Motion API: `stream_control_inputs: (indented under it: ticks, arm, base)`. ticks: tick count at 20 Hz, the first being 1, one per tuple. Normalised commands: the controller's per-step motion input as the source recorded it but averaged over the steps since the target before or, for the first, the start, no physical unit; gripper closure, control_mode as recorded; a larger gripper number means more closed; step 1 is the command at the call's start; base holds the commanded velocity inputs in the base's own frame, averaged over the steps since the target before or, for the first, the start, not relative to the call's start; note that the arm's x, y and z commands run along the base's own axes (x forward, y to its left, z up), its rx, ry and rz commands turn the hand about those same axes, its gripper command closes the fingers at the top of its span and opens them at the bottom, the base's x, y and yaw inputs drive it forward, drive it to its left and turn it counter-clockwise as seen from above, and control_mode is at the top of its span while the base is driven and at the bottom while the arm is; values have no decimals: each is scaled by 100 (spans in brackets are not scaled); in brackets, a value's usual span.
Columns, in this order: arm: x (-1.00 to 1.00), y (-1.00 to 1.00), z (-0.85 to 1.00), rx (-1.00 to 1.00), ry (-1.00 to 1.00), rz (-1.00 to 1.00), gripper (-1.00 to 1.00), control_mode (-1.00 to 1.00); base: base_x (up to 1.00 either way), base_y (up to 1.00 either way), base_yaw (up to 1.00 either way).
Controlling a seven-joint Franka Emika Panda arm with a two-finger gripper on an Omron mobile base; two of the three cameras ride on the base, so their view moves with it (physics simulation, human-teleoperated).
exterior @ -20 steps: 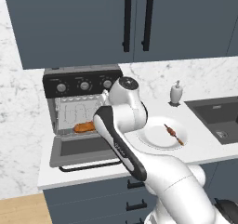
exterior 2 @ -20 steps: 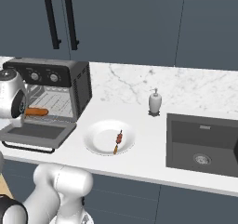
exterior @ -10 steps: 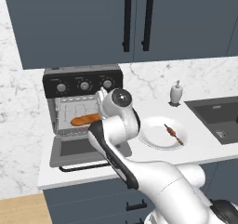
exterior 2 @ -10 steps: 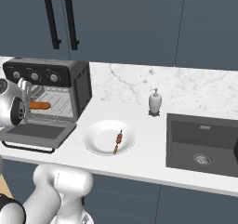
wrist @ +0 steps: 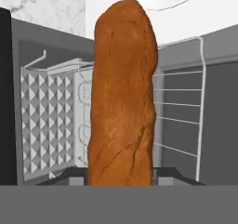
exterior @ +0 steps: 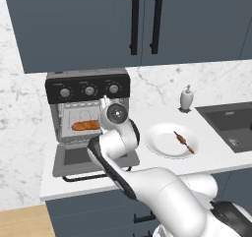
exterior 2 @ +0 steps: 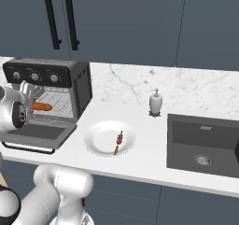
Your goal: Pick up the kebab skewer and baguette bread, and place them inside the toaster oven. Close the toaster oven door and start by setting the timer.
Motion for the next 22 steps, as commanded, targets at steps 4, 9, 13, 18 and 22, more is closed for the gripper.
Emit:
stream_control_inputs:
  ticks: [4, 9, 13, 18, 22]
  arm:
    - [18, 6, -14, 2, -2, -6, 100, -100]
    - [12, 0, -16, 3, -3, -3, 100, -100]
    - [5, 0, -11, 3, -2, -2, 100, -100]
    - [6, 0, -3, 4, 0, -2, 100, -100]
    - [2, 0, -2, 3, 0, -1, 100, -100]
  base:
    - [0, 0, 0]
    - [0, 0, 0]
    - [0, 0, 0]
    - [0, 0, 0]
    - [0, 0, 0]
